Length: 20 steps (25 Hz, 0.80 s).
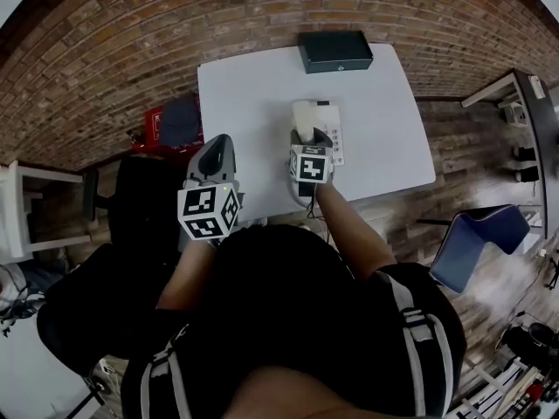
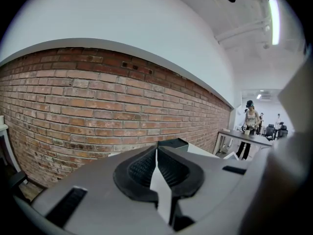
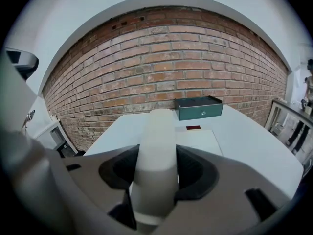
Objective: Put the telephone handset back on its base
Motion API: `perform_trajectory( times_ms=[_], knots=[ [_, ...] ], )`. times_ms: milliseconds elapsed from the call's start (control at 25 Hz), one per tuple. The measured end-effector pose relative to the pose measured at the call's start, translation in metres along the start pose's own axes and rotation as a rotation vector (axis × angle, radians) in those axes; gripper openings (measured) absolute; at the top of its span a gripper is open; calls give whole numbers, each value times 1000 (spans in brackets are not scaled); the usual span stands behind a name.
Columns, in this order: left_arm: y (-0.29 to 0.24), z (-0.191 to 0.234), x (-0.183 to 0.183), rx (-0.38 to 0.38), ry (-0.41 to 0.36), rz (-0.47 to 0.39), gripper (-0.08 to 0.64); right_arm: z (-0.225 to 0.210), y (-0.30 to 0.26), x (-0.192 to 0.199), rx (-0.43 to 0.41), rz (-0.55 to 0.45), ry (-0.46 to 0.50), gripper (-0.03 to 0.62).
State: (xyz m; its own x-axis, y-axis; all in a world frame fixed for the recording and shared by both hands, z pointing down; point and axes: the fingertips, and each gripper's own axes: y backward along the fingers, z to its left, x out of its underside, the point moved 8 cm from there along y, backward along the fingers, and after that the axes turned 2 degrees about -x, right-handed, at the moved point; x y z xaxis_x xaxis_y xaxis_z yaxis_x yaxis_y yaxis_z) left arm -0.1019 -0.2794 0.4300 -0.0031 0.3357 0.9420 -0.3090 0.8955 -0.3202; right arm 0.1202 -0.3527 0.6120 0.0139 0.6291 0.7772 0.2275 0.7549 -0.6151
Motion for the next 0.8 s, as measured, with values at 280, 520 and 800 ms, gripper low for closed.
perform_trajectory(
  times_ms=[280, 520, 800],
  knots=[
    [6, 9, 0, -26, -6, 4, 9, -1, -17, 9, 14, 29, -8, 201],
    [8, 11, 0, -33, -7, 1, 9, -5, -22, 17, 46, 71, -7, 201],
    [9, 14, 2, -35, -5, 8, 9, -2, -27, 17, 51, 76, 3, 201]
  ],
)
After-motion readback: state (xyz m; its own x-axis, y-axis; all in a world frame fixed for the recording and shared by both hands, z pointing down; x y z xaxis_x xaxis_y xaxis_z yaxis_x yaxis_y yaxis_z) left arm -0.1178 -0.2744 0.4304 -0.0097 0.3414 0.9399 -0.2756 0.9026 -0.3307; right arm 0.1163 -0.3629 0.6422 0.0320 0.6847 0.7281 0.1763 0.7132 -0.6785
